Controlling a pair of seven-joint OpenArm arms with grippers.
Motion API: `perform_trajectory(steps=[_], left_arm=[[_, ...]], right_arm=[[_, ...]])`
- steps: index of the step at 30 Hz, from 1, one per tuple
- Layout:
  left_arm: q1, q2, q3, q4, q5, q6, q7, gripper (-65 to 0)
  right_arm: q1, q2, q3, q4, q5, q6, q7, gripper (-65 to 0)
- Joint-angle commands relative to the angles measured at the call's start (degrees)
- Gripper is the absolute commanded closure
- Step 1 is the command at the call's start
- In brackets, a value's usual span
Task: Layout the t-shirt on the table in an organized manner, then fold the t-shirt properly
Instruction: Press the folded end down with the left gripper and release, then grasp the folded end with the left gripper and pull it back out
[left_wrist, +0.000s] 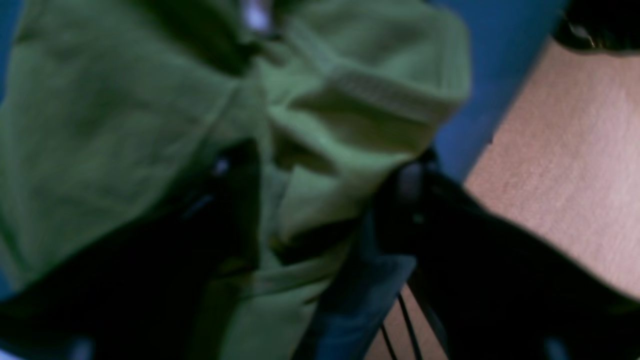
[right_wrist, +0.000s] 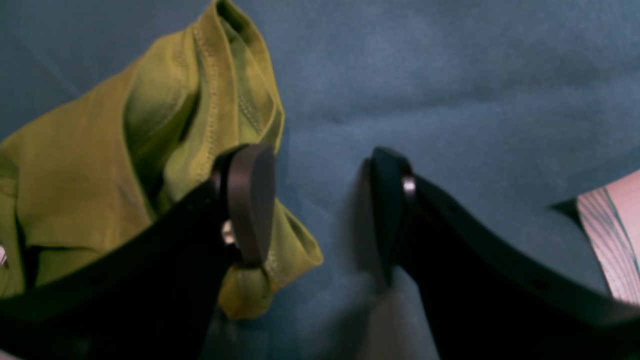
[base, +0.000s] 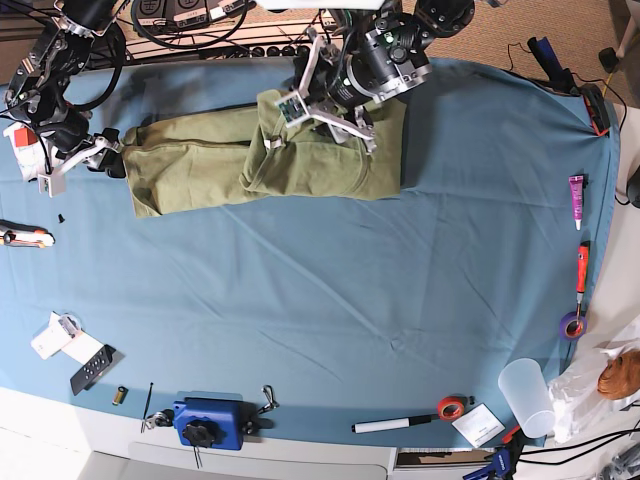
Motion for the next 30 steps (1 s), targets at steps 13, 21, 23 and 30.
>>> perform_trajectory(steps=[13, 21, 23, 30], left_arm=[[-0.3, 0.4, 0.0, 6.8, -1.1, 2.1, 2.9, 0.0], [-0.3, 0.3, 0.0, 11.5, 1.5, 10.8, 2.9, 0.0], [-0.3, 0.4, 0.0, 13.0, 3.5, 12.8, 3.0, 0.0], [-0.2, 0.3, -0.6, 15.6, 10.4, 19.2, 5.6, 0.0]], right_arm=[[0.3, 1.0, 0.2, 0.6, 0.5, 0.2, -0.2, -30.7], [0.5, 1.0, 0.1, 0.6, 1.8, 4.1, -5.4, -30.6], [0.5, 1.0, 0.1, 0.6, 5.1, 5.3, -6.8, -30.6], [0.5, 1.0, 0.1, 0.6, 8.2, 5.3, -8.0, -30.6]])
